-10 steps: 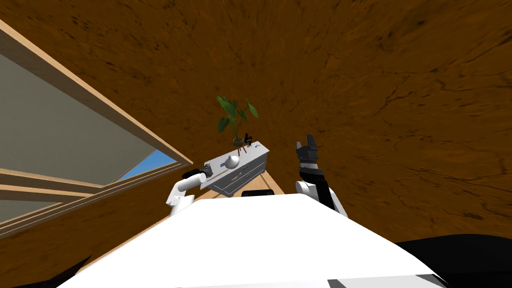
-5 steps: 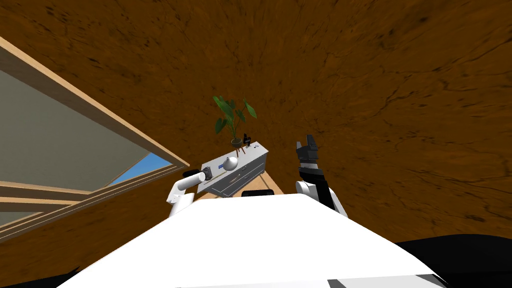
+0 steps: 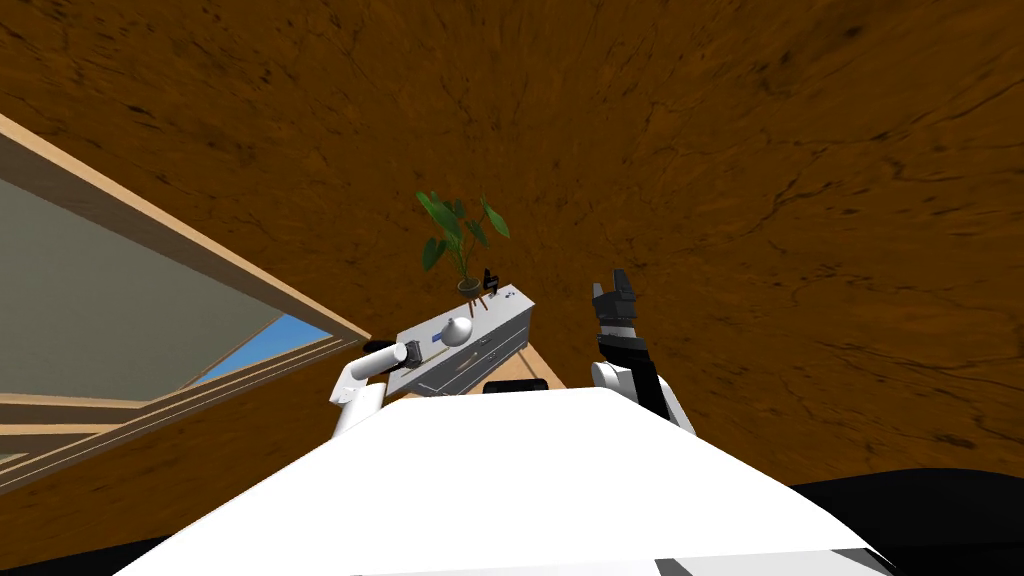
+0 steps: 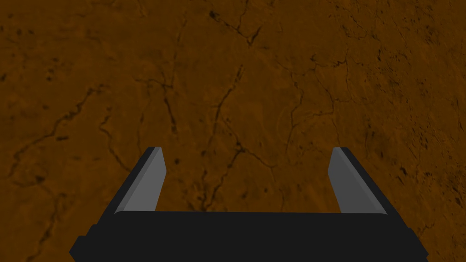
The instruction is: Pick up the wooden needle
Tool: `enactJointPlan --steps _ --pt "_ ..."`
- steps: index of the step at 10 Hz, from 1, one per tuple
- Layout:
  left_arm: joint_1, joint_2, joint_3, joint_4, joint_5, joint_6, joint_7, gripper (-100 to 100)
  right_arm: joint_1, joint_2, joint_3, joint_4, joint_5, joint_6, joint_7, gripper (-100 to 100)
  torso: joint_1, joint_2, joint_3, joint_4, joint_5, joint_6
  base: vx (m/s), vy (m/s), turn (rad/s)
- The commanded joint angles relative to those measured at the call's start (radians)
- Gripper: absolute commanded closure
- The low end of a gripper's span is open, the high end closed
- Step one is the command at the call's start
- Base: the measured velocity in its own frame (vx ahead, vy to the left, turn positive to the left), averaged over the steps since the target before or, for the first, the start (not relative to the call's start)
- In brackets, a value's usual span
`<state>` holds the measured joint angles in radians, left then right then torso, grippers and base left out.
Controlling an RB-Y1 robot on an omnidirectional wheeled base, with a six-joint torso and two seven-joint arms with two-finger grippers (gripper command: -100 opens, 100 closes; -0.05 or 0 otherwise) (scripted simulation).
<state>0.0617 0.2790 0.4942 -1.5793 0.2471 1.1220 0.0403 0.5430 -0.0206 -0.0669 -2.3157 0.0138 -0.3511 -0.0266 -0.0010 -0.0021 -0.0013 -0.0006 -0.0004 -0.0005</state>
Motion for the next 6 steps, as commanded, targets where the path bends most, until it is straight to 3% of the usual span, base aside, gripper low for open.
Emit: enactJointPlan --steps 1,6 --pt "-0.006 0.001 0.007 0.02 0.001 0.042 -0.002 -100 0.0 0.0 0.0 0.0 0.0 0.0 0.0 0 0.0 0.0 0.0 0.0 0.0 0.0 0.036 -0.007 -0.03" --pt "-0.047 0.023 0.05 0.1 0.012 0.181 -0.004 -100 0.0 0.0 0.0 0.0 0.0 0.0 0.0 0 0.0 0.001 0.0 0.0 0.0 0.0 0.036 -0.009 -0.039"
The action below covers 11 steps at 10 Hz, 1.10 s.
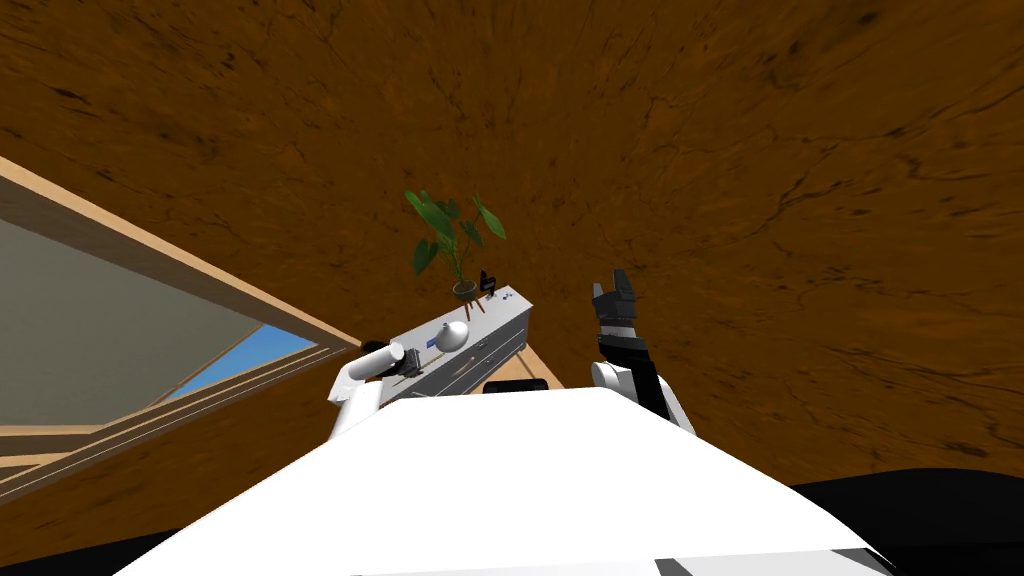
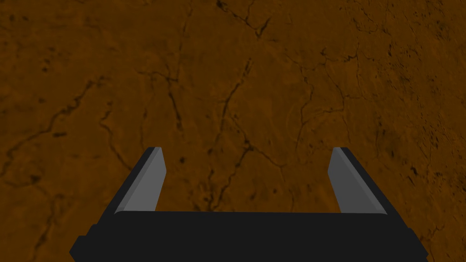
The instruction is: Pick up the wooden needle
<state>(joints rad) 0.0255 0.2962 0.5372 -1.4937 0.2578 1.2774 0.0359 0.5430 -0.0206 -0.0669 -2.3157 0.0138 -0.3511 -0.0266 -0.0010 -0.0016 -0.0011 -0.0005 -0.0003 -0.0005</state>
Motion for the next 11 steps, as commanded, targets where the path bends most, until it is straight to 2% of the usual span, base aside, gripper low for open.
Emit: enactJointPlan --steps 1,2,3,4,5,9,10,11 --pt "-0.011 0.006 0.007 0.015 0.001 0.037 0.001 -100 0.0 0.0 0.0 0.0 0.0 0.0 0.0 0 0.0 0.0 0.0 0.0 0.0 0.0 0.03 -0.004 -0.026" --pt "-0.023 0.014 0.019 0.037 0.004 0.072 0.0 -100 0.0 0.0 0.0 0.0 0.0 0.0 0.0 0 0.0 0.0 0.0 0.0 0.0 0.0 0.031 -0.008 -0.039" --pt "-0.023 0.014 0.019 0.037 0.004 0.081 0.0 -100 0.0 0.0 0.0 0.0 0.0 0.0 0.0 0 0.0 0.0 0.0 0.0 0.0 0.0 0.028 -0.005 -0.024" --pt "-0.033 0.021 0.03 0.058 0.007 0.118 0.0 -100 0.0 0.0 0.0 0.0 0.0 0.0 0.0 0 0.0 0.0 0.0 0.0 0.0 0.0 0.032 -0.005 -0.044" --pt "-0.033 0.021 0.03 0.058 0.007 0.12 0.0 -100 0.0 0.0 0.0 0.0 0.0 0.0 0.0 0 0.0 0.0 0.0 0.0 0.0 0.0 0.026 -0.005 -0.02" --pt "-0.064 0.05 0.063 0.113 0.016 0.235 -0.002 -100 0.0 0.0 0.0 0.0 0.0 0.0 0.0 0 0.0 0.0 0.0 0.0 0.0 0.0 0.036 -0.006 -0.042" --pt "-0.068 0.055 0.068 0.121 0.017 0.252 -0.002 -100 0.0 0.0 0.0 0.0 0.0 0.0 0.0 0 0.0 0.0 0.0 0.0 0.0 0.0 0.033 -0.009 -0.021" --pt "-0.064 0.051 0.064 0.111 0.015 0.241 0.0 -100 0.0 0.0 0.0 0.0 0.0 0.0 0.0 0 0.0 0.0 0.0 0.0 0.0 0.0 0.013 -0.004 -0.003"
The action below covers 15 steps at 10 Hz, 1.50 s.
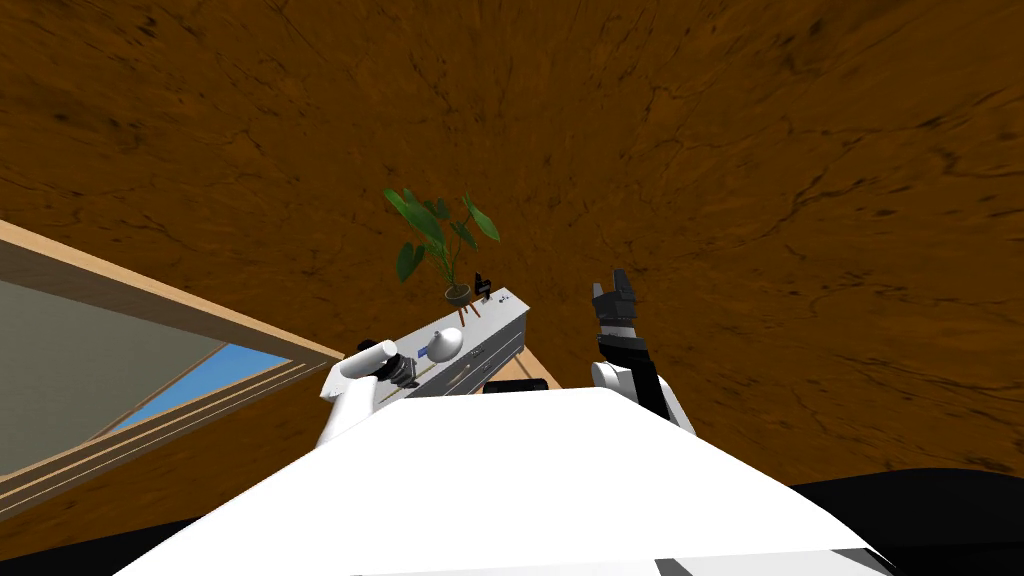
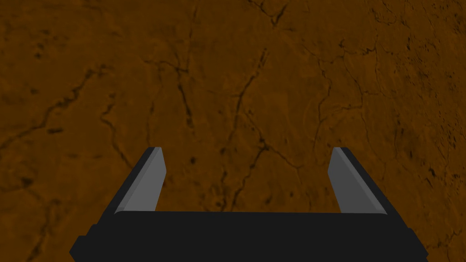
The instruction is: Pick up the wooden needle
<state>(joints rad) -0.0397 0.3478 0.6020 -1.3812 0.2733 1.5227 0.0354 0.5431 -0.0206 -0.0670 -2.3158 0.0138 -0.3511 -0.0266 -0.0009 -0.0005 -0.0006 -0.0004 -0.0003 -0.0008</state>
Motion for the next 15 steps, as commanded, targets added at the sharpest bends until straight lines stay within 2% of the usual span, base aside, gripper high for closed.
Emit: enactJointPlan --steps 1,2,5,6,7,11,12,13,15 --pt "0.0 0.0 0.0 0.0 0.0 0.0 0.0 0 0.0 0.0 0.0 0.0 0.0 0.0 0.0 0 0.0 0.0 0.0 0.0 0.0 0.0 0.0 0.0 0.0" --pt "-0.001 -0.008 -0.011 0.03 -0.004 -0.036 0.001 -100 0.0 0.0 0.0 0.0 0.0 0.0 0.0 0 0.0 0.001 0.0 0.0 0.0 0.0 0.008 0.013 0.012" --pt "-0.001 -0.018 -0.025 0.067 -0.009 -0.081 0.002 -100 0.0 0.0 0.0 0.0 0.0 0.0 0.0 0 0.002 0.001 0.0 0.0 0.0 0.0 0.01 0.022 0.007" --pt "-0.004 -0.015 -0.022 0.058 -0.009 -0.066 0.004 -100 0.0 0.0 0.0 0.0 0.0 0.0 0.0 0 0.002 0.001 0.0 0.0 0.0 0.0 0.003 0.007 0.0" --pt "-0.005 -0.015 -0.023 0.06 -0.01 -0.069 0.004 100 0.0 0.0 0.0 0.0 0.0 0.0 0.0 0 0.001 0.001 0.001 0.0 0.0 0.0 0.0 0.0 0.0" --pt "-0.005 -0.015 -0.023 0.06 -0.009 -0.068 0.004 100 0.0 0.0 0.0 0.0 0.0 0.0 0.0 0 0.003 0.0 0.0 0.0 0.001 0.001 0.0 0.0 0.0" --pt "-0.005 -0.015 -0.023 0.06 -0.009 -0.068 0.004 0 0.0 0.0 0.0 0.0 0.0 0.0 0.0 0 0.003 0.0 0.0 0.0 0.001 0.001 0.0 0.0 0.0" --pt "-0.001 -0.008 -0.011 0.03 -0.004 -0.036 0.001 100 0.0 0.0 0.0 0.0 0.0 0.0 0.0 0 0.003 0.0 0.0 0.0 0.001 0.0 -0.009 -0.016 -0.017" --pt "0.0 0.0 0.0 0.0 0.0 0.0 0.0 100 0.0 0.0 0.0 0.0 0.0 0.0 0.0 0 0.001 0.001 0.0 0.0 0.001 0.0 -0.011 -0.023 -0.012"
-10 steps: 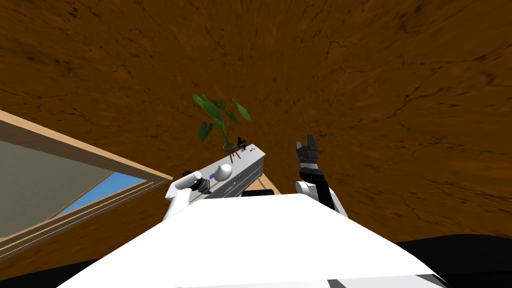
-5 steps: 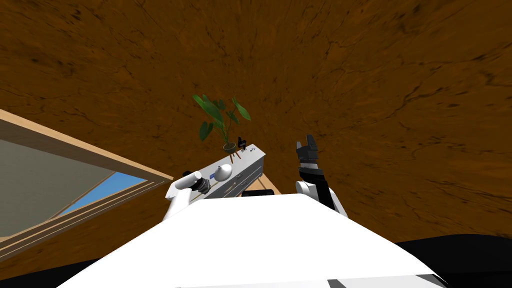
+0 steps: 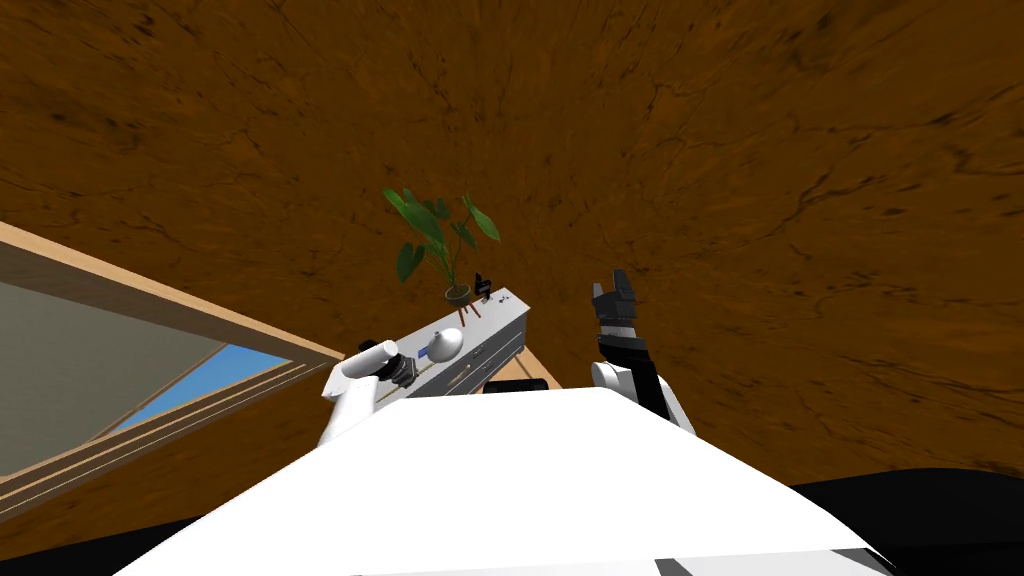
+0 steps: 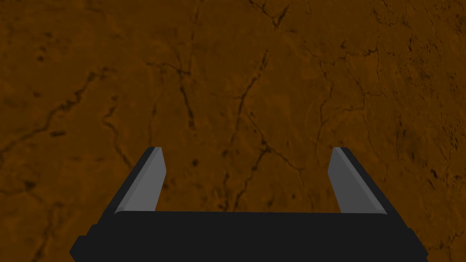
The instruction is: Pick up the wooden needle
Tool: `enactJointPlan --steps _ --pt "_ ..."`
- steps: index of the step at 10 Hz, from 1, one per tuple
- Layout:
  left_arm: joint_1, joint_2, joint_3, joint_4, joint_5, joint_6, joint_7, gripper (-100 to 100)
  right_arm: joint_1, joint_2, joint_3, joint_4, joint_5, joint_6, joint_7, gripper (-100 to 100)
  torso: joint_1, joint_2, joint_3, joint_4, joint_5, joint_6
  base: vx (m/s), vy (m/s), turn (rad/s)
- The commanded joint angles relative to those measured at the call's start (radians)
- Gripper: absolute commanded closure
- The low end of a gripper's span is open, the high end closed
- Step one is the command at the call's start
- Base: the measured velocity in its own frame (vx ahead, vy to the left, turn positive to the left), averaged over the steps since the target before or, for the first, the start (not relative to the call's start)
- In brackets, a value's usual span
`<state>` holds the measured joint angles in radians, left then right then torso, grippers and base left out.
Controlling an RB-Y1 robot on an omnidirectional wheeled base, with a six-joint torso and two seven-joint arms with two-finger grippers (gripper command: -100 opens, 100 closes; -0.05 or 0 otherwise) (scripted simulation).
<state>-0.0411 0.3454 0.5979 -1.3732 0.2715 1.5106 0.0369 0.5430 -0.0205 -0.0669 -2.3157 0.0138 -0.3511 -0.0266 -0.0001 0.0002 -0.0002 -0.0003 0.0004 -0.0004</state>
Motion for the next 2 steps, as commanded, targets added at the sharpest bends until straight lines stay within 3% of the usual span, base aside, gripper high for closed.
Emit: enactJointPlan --steps 1,2 --pt "0.0 0.0 0.0 0.0 0.0 0.0 0.0 100 0.0 0.0 0.0 0.0 0.0 0.0 0.0 0 0.0 0.0 0.0 0.0 0.0 0.0 -0.004 -0.01 0.001" --pt "0.0 0.001 0.001 -0.003 0.0 0.005 0.0 0 0.0 0.0 0.0 0.0 0.0 0.0 0.0 0 0.001 0.0 0.0 0.0 0.001 0.0 0.0 0.0 0.0"
